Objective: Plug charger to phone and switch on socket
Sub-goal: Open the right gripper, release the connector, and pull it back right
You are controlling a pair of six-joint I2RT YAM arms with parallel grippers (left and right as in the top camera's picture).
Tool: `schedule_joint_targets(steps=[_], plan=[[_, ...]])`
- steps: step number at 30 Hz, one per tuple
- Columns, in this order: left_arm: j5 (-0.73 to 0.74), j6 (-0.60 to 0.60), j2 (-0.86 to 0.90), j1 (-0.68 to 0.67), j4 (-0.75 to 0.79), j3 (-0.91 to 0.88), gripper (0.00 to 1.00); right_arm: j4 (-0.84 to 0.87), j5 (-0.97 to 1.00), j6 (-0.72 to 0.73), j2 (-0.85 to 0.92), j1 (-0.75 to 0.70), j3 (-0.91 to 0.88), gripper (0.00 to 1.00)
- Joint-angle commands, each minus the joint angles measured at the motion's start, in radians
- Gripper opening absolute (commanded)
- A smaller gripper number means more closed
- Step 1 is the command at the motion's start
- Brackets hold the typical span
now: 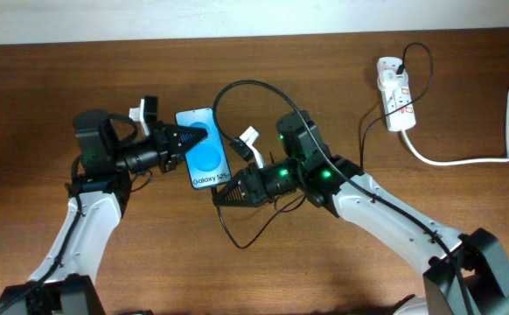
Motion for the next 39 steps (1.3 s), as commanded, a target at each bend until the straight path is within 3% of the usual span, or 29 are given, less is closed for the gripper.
schedule_joint_targets(steps=[1, 13, 21, 23, 32, 39], plan=[[0.152, 0.017, -0.04, -0.046, -0.026, -0.027, 0.0, 0.013, 0.155, -0.016, 0.0, -0.05, 0.042, 0.08], [0.064, -0.088, -0.04, 0.019, 0.149, -0.027, 0.0, -0.147, 0.155, -0.085, 0.0, -0.047, 0.042, 0.14], [-0.009, -0.086, -0.04, 0.019, 0.239, -0.027, 0.0, -0.266, 0.155, -0.155, -0.001, -0.049, 0.042, 0.19], [-0.035, -0.087, -0.04, 0.019, 0.237, -0.027, 0.0, -0.284, 0.156, -0.181, -0.001, -0.063, 0.042, 0.26], [-0.098, -0.088, -0.073, 0.007, 0.237, -0.026, 0.0, -0.469, 0.251, -0.329, -0.002, -0.243, 0.046, 0.34], [-0.236, -0.137, -0.237, -0.031, 0.22, -0.025, 0.0, -0.634, 0.355, -0.415, -0.051, -0.377, 0.07, 0.38]])
